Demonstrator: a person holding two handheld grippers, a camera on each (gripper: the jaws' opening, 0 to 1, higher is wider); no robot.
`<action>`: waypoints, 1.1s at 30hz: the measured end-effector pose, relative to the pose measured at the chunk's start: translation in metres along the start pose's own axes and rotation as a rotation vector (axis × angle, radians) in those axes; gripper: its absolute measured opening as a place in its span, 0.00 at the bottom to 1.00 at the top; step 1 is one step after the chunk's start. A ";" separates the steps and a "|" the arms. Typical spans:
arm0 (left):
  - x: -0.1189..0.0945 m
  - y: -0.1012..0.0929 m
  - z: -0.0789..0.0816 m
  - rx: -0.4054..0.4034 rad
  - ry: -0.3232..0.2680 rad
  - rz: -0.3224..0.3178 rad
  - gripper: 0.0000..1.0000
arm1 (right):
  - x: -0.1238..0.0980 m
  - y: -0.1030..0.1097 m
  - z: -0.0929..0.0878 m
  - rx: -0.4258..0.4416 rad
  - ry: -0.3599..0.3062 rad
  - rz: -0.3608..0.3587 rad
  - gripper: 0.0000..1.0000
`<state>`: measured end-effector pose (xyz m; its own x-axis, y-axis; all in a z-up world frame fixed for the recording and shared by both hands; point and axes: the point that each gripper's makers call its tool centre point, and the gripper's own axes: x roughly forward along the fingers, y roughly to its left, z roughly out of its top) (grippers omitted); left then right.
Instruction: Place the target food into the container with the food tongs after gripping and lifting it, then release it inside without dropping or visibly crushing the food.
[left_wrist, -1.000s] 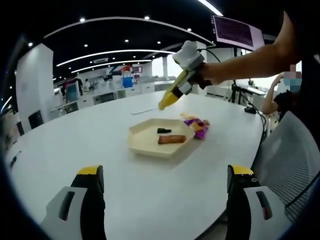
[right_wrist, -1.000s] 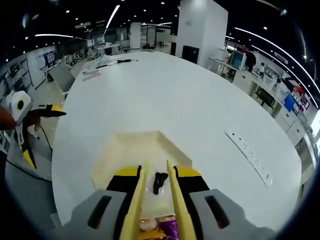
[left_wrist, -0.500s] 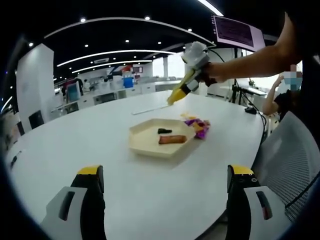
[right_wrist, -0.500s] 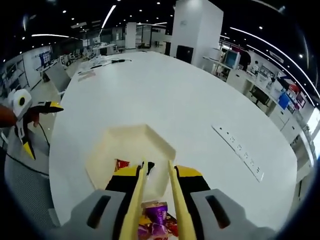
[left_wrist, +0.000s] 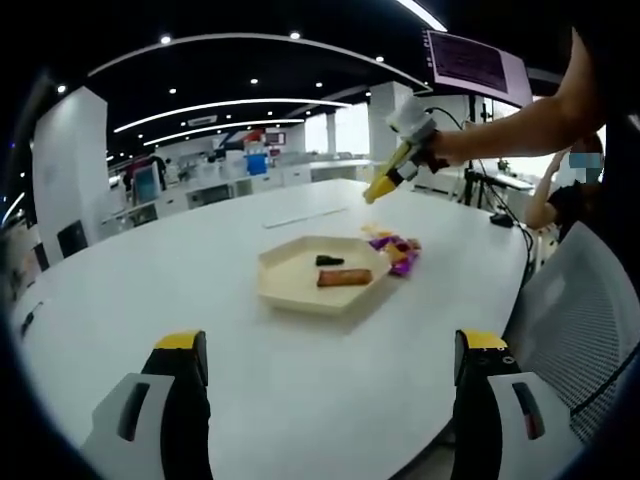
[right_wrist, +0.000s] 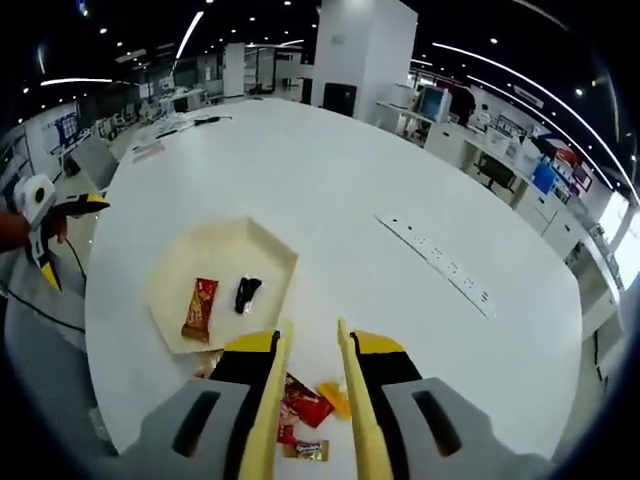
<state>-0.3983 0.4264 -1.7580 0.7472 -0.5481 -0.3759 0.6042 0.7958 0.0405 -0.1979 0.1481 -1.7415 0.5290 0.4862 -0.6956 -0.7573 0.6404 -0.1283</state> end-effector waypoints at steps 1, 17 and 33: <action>0.000 0.000 0.000 0.000 0.000 0.000 1.00 | -0.001 -0.002 -0.003 0.007 0.002 -0.003 0.27; 0.001 -0.003 -0.002 0.004 0.011 -0.014 1.00 | -0.018 -0.034 -0.034 0.104 0.026 -0.086 0.27; 0.001 -0.002 -0.002 -0.008 0.006 -0.010 1.00 | 0.007 -0.028 -0.047 0.161 0.057 -0.118 0.28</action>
<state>-0.3991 0.4247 -1.7600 0.7390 -0.5548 -0.3822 0.6097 0.7921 0.0291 -0.1908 0.1055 -1.7764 0.5847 0.3708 -0.7215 -0.6177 0.7800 -0.0998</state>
